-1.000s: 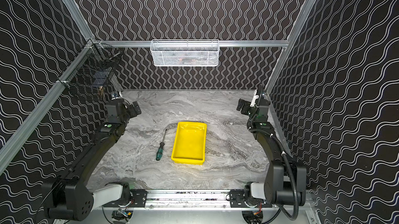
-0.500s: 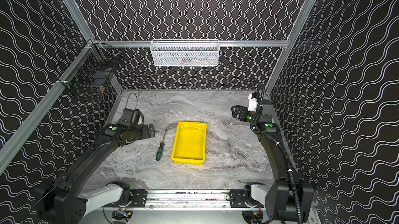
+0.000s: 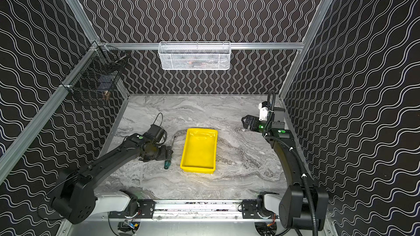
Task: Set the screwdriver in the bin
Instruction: 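Lower the left gripper onto the green screwdriver handle while the right arm lifts aside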
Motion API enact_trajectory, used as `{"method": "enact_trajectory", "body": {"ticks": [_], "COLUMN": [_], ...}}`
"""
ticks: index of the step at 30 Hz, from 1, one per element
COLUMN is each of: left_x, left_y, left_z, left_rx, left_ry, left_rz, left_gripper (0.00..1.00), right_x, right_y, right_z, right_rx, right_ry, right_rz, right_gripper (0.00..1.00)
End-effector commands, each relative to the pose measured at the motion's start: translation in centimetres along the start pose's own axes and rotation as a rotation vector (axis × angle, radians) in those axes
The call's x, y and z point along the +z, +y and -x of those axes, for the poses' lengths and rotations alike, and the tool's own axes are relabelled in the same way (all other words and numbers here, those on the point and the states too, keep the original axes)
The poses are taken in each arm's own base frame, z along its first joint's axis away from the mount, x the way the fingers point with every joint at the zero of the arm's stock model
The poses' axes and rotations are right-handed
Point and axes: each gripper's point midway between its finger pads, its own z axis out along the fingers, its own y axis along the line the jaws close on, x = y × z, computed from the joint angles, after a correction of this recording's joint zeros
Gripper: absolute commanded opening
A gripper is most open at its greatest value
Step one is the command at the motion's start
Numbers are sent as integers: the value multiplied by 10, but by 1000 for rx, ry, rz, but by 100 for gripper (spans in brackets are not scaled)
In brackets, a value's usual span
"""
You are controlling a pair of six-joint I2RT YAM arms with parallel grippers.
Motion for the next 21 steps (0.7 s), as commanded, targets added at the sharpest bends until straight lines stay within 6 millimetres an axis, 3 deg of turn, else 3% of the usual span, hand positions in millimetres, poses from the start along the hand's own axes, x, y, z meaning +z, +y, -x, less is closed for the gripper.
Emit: {"method": "enact_trajectory", "body": {"ticks": [1, 21], "left_x": [10, 48], "left_y": [-12, -12], "left_z": [3, 2], "left_rx": [-7, 36], "left_ry": [2, 57], "left_rz": [-49, 2], "left_gripper": [91, 66], "right_x": [3, 14], "right_y": [5, 13], "right_z": [0, -10], "right_rx": [-11, 27], "right_ry": [8, 40], "right_rz": [31, 118], "right_gripper": [99, 99]}}
